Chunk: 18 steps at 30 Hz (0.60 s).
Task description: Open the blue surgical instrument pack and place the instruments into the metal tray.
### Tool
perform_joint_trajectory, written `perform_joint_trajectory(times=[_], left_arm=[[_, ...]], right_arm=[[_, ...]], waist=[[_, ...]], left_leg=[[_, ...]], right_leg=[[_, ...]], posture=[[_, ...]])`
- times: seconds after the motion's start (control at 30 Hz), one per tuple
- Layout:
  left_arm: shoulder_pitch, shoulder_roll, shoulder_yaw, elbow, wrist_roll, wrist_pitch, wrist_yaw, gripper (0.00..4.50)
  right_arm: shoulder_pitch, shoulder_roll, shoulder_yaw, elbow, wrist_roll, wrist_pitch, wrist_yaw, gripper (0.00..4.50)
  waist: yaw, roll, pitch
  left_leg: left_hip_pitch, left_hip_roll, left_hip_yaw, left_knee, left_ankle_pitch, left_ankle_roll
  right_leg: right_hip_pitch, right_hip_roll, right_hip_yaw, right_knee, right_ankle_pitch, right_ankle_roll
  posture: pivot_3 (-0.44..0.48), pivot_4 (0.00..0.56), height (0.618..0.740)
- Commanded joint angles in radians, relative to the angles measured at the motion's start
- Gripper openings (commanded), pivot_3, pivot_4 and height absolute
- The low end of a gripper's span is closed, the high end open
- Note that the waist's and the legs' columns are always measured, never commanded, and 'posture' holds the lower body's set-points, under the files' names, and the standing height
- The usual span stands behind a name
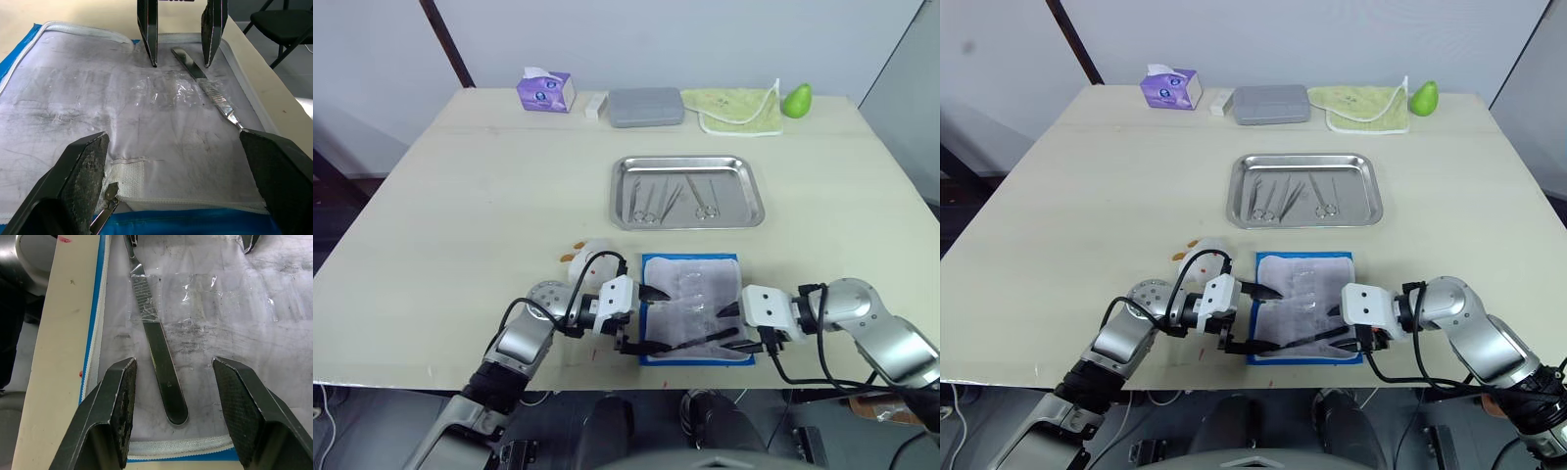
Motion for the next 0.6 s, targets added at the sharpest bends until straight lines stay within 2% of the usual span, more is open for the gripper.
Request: perform_joint_trajectory(times=[0.03, 0.17, 0.27, 0.4, 0.43, 0.6], left_arm=[[0.017, 0.001, -0.022, 0.009, 0.014, 0.011, -0.005, 4.5], [0.016, 0.0, -0.021, 0.01, 0.013, 0.012, -0.003, 4.5], [0.015, -0.001, -0.02, 0.01, 0.014, 0.012, -0.002, 4.5], [0.017, -0.001, -0.019, 0.007, 0.014, 0.015, 0.0, 4.5], [0.018, -0.001, -0.019, 0.006, 0.014, 0.015, 0.0, 4.5], [0.023, 0.002, -0.016, 0.004, 0.014, 0.014, 0.001, 4.5]], right_arm=[[0.019, -0.015, 0.083, 0.056, -0.086, 0.068, -0.006, 2.56], [0.019, -0.011, 0.102, 0.048, -0.092, 0.093, -0.006, 2.56], [0.021, -0.004, 0.117, 0.06, -0.101, 0.1, -0.009, 1.79], [0.023, 0.001, 0.127, 0.076, -0.099, 0.104, -0.007, 0.27], [0.023, 0.002, 0.128, 0.078, -0.099, 0.106, -0.005, 0.08], [0.022, 0.001, 0.115, 0.056, -0.087, 0.098, -0.003, 0.0]], waist=[[0.0, -0.001, -0.002], [0.0, -0.002, -0.003], [-0.001, -0.004, -0.006], [-0.001, -0.007, -0.008], [-0.001, -0.008, -0.01], [-0.001, -0.01, -0.011]], left_leg=[[0.0, 0.0, 0.0, 0.0, 0.0, 0.0], [0.002, 0.0, 0.0, 0.0, 0.0, 0.0], [0.003, 0.0, 0.0, 0.0, 0.0, 0.0], [0.009, 0.001, 0.001, -0.002, 0.0, 0.0], [0.013, 0.001, 0.001, -0.003, 0.0, 0.0], [0.014, 0.001, 0.0, -0.004, 0.0, 0.0]], right_leg=[[0.0, 0.0, 0.0, 0.0, 0.0, 0.0], [0.002, 0.0, 0.0, 0.0, 0.0, 0.0], [0.002, 0.0, 0.0, 0.0, 0.0, 0.0], [0.008, 0.0, 0.0, -0.001, -0.003, -0.004], [0.011, 0.0, 0.0, -0.002, -0.003, -0.005], [0.012, 0.0, -0.001, -0.001, -0.005, -0.007]], posture=[[0.0, 0.15, 0.738], [0.0, 0.15, 0.738], [0.0, 0.15, 0.738], [0.0, 0.15, 0.738], [0.0, 0.15, 0.738], [0.0, 0.15, 0.738]])
